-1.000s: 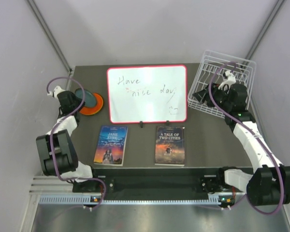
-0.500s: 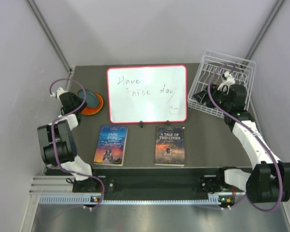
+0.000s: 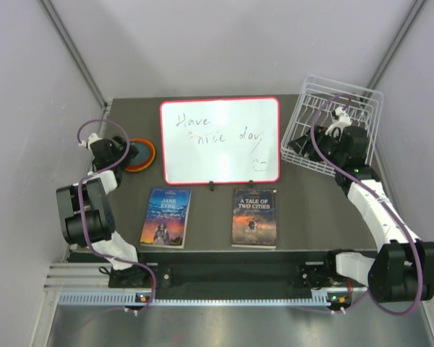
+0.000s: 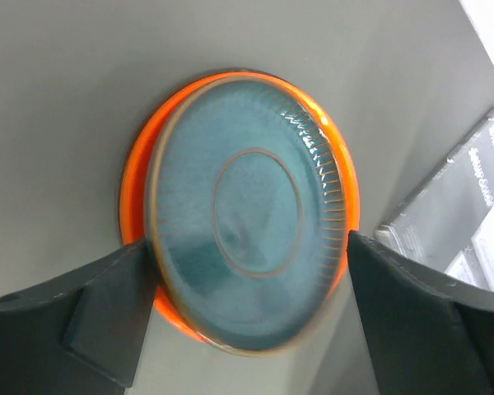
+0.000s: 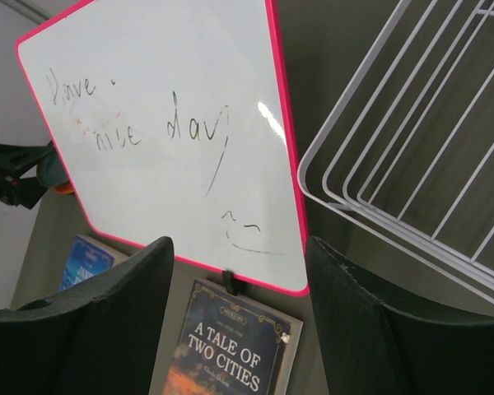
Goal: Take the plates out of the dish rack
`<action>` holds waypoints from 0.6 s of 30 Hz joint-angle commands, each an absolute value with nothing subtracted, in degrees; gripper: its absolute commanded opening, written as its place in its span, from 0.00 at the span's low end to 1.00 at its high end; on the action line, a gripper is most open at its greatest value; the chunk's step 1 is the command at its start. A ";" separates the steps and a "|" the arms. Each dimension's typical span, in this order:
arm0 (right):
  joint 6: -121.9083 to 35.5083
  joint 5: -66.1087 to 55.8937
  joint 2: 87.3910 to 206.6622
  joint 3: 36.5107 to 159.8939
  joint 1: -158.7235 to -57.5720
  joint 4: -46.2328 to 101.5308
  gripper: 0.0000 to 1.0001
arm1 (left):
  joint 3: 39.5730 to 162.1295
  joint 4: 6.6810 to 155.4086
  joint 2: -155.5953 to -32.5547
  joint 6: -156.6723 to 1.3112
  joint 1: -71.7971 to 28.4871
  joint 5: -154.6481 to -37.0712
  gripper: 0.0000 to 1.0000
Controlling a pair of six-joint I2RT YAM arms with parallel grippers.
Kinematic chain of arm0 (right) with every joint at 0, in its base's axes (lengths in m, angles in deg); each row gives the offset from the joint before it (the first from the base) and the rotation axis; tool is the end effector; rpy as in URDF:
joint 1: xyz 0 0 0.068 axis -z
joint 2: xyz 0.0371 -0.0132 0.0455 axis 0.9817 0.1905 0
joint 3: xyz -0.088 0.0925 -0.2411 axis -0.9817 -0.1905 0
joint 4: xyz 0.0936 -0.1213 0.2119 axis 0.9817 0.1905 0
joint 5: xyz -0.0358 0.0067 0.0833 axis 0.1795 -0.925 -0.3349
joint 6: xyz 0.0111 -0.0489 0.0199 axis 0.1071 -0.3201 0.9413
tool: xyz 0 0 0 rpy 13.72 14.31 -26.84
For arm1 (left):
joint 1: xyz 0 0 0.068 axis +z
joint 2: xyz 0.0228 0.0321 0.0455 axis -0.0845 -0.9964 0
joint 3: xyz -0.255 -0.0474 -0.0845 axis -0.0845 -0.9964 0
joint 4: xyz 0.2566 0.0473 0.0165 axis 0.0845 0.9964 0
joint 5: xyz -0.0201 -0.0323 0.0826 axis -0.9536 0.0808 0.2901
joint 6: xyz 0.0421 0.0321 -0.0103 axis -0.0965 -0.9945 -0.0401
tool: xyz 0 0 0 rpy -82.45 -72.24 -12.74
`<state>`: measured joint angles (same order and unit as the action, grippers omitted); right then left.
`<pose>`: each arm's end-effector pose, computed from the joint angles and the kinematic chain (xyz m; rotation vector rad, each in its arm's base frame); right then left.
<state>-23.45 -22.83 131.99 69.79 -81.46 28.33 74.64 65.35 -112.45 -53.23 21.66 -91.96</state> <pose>0.2629 0.0265 0.2960 0.1067 1.9581 0.7611 0.3274 0.0961 0.1808 -0.8953 1.9059 -0.2817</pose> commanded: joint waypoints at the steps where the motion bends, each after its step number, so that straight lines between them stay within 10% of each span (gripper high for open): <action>1: -23.82 -23.57 131.43 70.12 -80.69 26.09 0.65 | 77.46 67.23 -109.81 -54.01 21.90 -93.31 0.99; 18: -31.29 -17.85 127.82 72.23 -80.43 33.65 0.66 | 83.09 79.19 -98.56 -59.03 21.19 -90.41 0.99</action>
<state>-27.64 -19.73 130.41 69.81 -81.09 32.62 80.80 79.20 -101.26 -57.12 21.27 -90.93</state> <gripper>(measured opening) 0.660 0.989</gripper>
